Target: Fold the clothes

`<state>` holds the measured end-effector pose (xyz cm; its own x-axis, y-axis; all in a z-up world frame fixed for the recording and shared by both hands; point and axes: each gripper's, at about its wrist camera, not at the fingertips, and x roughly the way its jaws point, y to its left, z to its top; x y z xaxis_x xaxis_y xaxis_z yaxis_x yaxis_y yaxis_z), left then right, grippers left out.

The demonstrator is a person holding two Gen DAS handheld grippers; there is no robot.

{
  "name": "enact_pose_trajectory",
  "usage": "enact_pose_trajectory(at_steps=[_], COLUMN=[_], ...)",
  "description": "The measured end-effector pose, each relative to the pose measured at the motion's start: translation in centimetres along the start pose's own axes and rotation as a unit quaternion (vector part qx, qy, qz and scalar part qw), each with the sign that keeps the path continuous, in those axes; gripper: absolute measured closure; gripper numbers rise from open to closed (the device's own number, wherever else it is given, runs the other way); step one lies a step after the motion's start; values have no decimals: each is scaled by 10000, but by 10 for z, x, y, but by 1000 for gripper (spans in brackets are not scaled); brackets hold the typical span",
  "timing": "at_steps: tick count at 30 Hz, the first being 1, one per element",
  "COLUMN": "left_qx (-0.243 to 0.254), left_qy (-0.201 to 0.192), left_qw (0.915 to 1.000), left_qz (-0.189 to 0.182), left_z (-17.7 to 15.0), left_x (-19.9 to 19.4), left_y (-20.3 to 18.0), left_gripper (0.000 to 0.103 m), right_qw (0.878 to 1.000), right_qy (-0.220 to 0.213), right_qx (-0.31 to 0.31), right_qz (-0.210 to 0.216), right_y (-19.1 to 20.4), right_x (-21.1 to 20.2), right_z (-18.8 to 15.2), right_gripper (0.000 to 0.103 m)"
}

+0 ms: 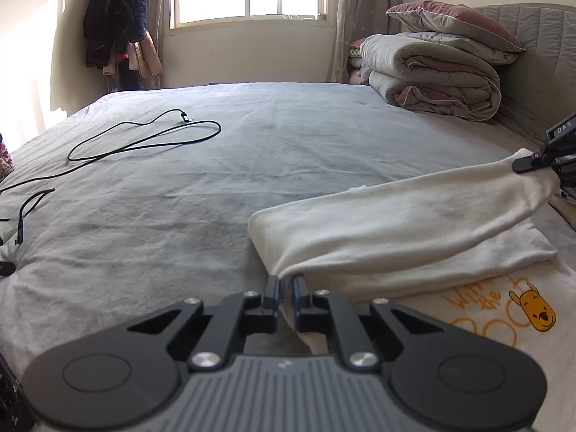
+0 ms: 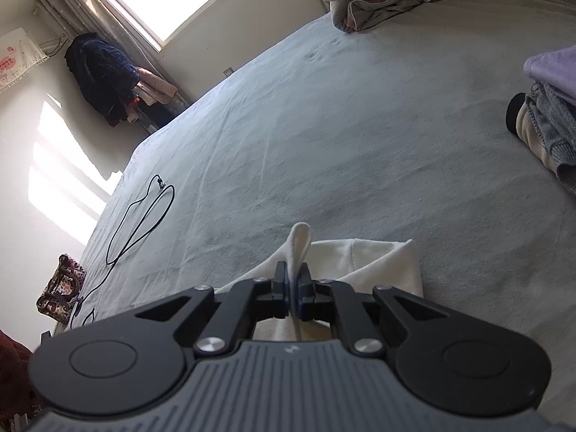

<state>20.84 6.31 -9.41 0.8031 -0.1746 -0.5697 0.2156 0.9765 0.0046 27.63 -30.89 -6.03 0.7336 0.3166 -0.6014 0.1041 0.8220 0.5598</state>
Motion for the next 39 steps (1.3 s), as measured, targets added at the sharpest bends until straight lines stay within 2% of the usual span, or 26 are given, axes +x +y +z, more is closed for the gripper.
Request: enact_pose_trajectory(at_steps=[6,9,10,11,12,13,14,15,16,17,18,19,21,23,25,28,32,34,36,39], left_qx=[240,21,-87,-182,-278,-378,-471,-568,-671,-773,-841,-886,-945,-932,-832,-678,-760,-778,-680,-749], left_qy=[303,452,505,529,509,474,466,534,643,796,1009,1241,1769,2445,2762,2664,2251,2264,2392,2224], left_qw=[9992,9988,9986,9984,9983,9981,9978,9969,9957,9938,9913,9883,9796,9651,9575,9614,9709,9705,9683,9718], left_qz=[-97,-158,-148,-119,-99,-84,-78,-61,-32,8,51,90,127,69,-37,-158,-283,-295,-250,-231], left_z=[-7,-7,-6,-5,-3,-2,0,3,5,8,10,12,14,12,10,15,32,35,36,37], left_x=[6,5,3,0,-5,-9,-14,-17,-19,-21,-21,-21,-19,-14,-17,-35,-64,-69,-70,-77], left_y=[2,6,7,9,10,11,12,12,13,13,12,11,8,5,0,-7,-8,-9,-11,-10], left_gripper=[96,92,80,56,43,26,19,17,10,1,1,1,1,1,1,1,0,0,0,0], right_qw=[9982,9946,9933,9928,9928,9934,9942,9933,9910,9882,9850,9818,9734,9614,9492,9422,9440,9455,9399,9472], right_qy=[127,267,292,282,247,235,214,160,97,33,-31,90,597,1101,1527,1776,1479,1347,1590,1295], right_qx=[-452,-763,-861,-914,-936,-930,-904,-973,-1110,-1247,-1383,-1517,-1776,-2028,-2231,-2378,-2522,-2538,-2600,-2567], right_qz=[-380,-648,-715,-727,-700,-627,-544,-600,-743,-886,-1028,-1141,-1323,-1500,-1611,-1557,-1531,-1529,-1540,-1419], right_y=[-7,-13,-14,-14,-13,-12,-11,-6,0,6,12,17,25,34,41,48,65,71,75,77], right_x=[12,22,24,22,17,13,7,0,-6,-12,-18,-21,-21,-21,-23,-37,-65,-76,-78,-92], right_z=[-19,-39,-45,-50,-52,-54,-55,-57,-58,-60,-61,-63,-67,-72,-77,-86,-83,-82,-83,-83], right_gripper=[96,92,90,87,71,46,33,14,2,0,0,0,0,0,0,0,0,0,0,0])
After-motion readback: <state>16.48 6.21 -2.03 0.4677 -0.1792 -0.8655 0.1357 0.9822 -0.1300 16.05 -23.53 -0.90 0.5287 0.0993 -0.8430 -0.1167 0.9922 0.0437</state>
